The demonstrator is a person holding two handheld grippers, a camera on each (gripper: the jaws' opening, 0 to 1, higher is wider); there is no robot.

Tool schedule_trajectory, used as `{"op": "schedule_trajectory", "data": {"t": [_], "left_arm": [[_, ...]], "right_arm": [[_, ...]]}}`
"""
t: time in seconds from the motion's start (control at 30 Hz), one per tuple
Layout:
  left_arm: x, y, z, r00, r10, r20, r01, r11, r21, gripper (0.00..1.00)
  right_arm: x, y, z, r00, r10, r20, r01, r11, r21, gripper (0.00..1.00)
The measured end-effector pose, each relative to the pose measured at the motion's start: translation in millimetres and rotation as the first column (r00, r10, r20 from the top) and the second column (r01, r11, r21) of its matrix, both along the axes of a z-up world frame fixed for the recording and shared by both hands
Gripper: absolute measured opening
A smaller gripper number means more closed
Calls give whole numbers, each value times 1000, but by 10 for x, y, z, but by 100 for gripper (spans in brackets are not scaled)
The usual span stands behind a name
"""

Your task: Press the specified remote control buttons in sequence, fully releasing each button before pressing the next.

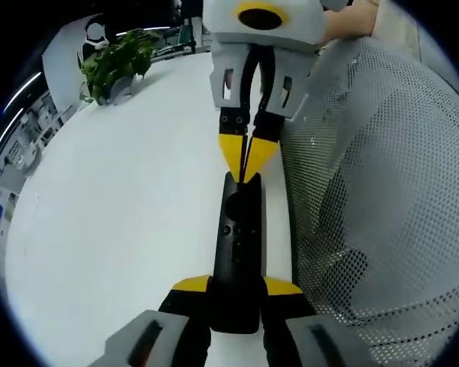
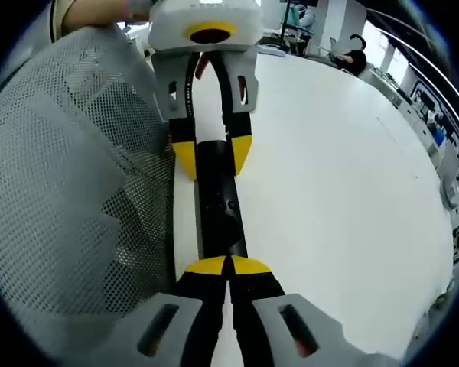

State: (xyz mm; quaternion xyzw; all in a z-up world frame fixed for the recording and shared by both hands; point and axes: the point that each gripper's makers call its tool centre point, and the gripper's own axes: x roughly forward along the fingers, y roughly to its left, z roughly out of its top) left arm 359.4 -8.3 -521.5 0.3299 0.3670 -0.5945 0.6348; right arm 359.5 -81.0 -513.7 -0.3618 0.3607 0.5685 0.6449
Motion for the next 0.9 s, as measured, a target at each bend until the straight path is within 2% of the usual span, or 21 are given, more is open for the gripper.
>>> {"op": "schedule_trajectory", "data": {"t": [0.23, 0.47, 0.53, 0.6, 0.63, 0.67, 0.77, 0.8, 0.9], "left_arm": [[0, 0, 0, 1000, -4, -2, 4, 1000, -5, 24], [0, -3, 0, 1000, -9, -1, 9, 1000, -1, 24], [6, 2, 4, 1000, -5, -10, 4, 1000, -14, 24], [6, 2, 5, 1000, -2, -15, 1, 1000, -21, 24], [3, -2, 4, 1000, -4, -12, 3, 1000, -21, 24], [2, -3, 3, 1000, -5, -10, 5, 1000, -19, 24], [0, -4, 2, 1000, -5, -12, 5, 1000, -18, 24], [0, -3, 2, 1000, -6, -11, 6, 1000, -18, 24], [-1, -3, 1, 1000, -10, -7, 10, 1000, -18, 24]], "right_arm": [[5, 5, 7, 999, 30, 11, -29, 999, -41, 0], [14, 10, -3, 999, 38, -9, -38, 995, -96, 0], [24, 2, -6, 1000, 13, -21, -15, 994, -107, 0], [29, -7, -10, 993, -94, -65, 86, 990, -110, 0], [43, -2, -9, 995, -78, -57, 71, 991, -112, 0], [28, -5, -5, 992, -112, -66, 104, 988, -113, 0], [18, -12, 3, 993, -103, -59, 97, 991, -95, 0], [16, 2, 11, 997, -65, -49, 62, 996, -61, 0], [16, 4, 17, 999, -28, -40, 29, 999, 17, 0]]}}
